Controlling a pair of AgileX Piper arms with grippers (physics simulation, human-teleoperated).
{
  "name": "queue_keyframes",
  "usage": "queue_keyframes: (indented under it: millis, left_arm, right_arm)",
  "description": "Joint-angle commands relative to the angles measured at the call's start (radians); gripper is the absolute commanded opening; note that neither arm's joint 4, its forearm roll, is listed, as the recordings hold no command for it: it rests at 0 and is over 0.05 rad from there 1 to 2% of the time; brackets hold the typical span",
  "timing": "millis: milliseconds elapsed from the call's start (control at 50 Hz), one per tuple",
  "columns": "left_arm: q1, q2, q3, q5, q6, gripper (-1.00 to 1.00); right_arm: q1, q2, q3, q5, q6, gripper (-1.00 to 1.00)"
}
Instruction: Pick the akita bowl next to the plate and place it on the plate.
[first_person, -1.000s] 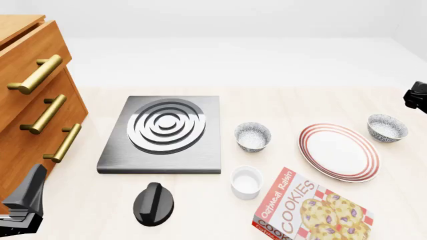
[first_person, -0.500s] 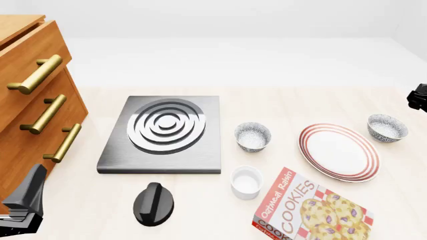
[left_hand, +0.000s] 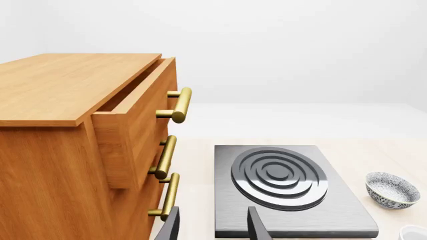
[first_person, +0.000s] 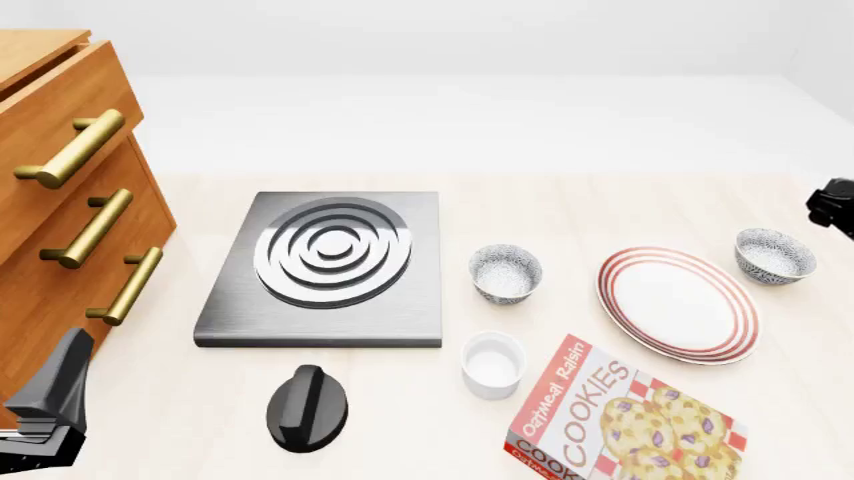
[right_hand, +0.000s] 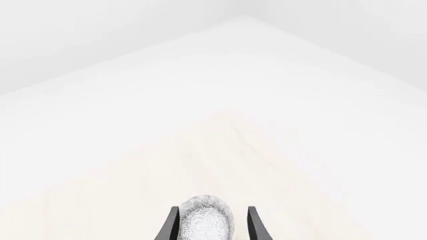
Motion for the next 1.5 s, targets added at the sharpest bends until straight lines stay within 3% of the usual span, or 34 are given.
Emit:
queue_keyframes:
  millis: [20,1500]
  left_arm:
    - [0.0,0.0,0.0,0.0,0.0,1.0]
    - [0.0,0.0,0.0,0.0,0.0,1.0]
  right_arm:
    - [-0.006,0.053,-0.025,-0.003,0.019,1.0]
    - [-0.034,0.298,-0.138,-0.025,0.082,1.0]
